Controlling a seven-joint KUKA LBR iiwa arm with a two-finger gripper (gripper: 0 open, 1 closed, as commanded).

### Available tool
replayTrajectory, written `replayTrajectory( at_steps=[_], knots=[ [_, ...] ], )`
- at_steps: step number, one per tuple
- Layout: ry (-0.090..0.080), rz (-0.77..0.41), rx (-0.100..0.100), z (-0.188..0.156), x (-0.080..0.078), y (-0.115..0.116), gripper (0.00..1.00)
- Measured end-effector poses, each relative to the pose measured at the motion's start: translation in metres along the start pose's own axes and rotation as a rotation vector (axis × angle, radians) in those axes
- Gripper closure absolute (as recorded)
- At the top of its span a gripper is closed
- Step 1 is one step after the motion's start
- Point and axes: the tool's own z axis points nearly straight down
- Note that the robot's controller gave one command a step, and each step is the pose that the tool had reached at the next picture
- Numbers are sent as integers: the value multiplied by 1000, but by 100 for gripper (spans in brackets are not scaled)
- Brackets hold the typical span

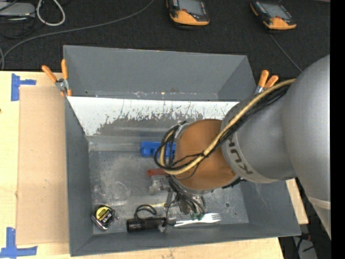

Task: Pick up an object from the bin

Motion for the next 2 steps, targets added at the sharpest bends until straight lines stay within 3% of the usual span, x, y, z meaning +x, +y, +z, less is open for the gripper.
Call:
replayTrajectory(
  at_steps=[1, 2],
  knots=[
    [7, -139, -3, 10, -5, 17, 0],
    [-14, -32, -2, 39, -5, 10, 0]
  ],
)
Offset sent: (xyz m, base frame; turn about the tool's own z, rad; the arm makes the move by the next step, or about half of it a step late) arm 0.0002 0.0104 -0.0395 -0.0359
